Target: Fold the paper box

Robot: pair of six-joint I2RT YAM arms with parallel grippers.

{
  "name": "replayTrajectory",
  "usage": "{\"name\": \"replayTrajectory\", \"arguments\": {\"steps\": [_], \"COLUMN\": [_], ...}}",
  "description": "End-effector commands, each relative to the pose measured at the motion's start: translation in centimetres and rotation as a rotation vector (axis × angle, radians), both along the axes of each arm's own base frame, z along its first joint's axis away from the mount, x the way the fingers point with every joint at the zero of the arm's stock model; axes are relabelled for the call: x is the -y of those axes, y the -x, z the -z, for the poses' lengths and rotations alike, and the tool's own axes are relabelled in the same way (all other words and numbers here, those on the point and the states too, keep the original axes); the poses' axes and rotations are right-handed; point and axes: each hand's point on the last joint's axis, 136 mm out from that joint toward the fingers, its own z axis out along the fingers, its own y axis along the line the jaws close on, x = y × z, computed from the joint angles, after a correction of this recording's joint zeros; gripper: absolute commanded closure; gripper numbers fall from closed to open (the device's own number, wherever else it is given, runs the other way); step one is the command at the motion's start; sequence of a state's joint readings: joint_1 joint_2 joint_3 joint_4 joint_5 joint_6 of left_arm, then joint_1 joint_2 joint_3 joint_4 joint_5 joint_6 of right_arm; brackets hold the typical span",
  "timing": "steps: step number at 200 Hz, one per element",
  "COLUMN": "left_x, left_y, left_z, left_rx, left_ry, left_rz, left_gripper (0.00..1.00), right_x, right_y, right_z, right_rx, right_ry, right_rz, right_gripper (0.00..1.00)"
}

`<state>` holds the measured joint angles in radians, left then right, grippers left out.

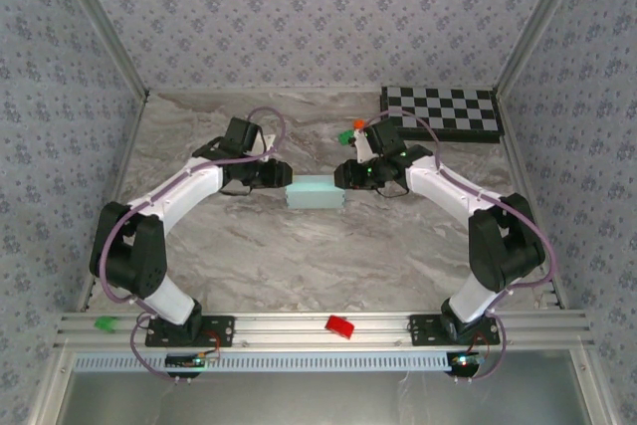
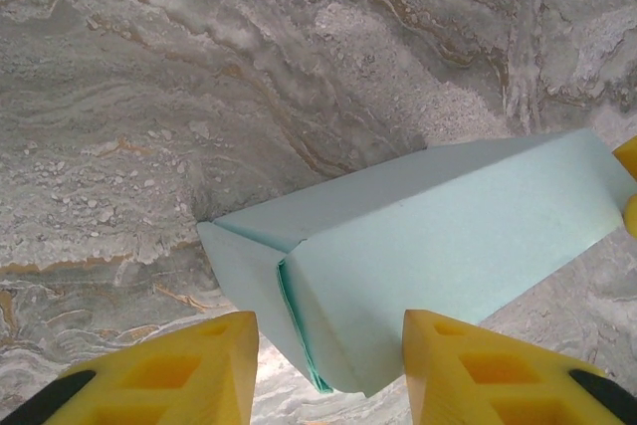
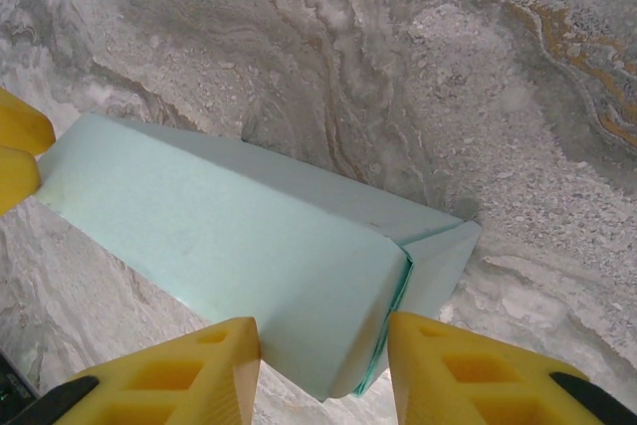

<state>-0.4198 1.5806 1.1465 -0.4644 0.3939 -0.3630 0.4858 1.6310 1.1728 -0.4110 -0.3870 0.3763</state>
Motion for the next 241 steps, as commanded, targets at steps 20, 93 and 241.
{"name": "replayTrajectory", "arguments": {"steps": [20, 93, 241], "left_x": [-0.5, -1.1, -0.6], "left_y": [1.6, 2.4, 2.0], "left_z": [2.2, 4.2, 2.5], "left_rx": [-0.071, -0.110, -0.065], "left_ry": [-0.037, -0.092, -0.092], "left_rz": [0.025, 0.033, 0.042], "left_gripper": [0.58, 0.59, 0.58], "right_x": [1.3, 2.1, 2.2], "right_y": [2.4, 3.0, 1.1], "right_z": [4.1, 5.7, 4.4], "right_rx": [-0.121, -0.150, -0.086], "right_ry": [0.093, 0.149, 0.239], "right_rz": [-0.013, -0.006, 0.000], "right_gripper": [0.60, 0.60, 0.60]}}
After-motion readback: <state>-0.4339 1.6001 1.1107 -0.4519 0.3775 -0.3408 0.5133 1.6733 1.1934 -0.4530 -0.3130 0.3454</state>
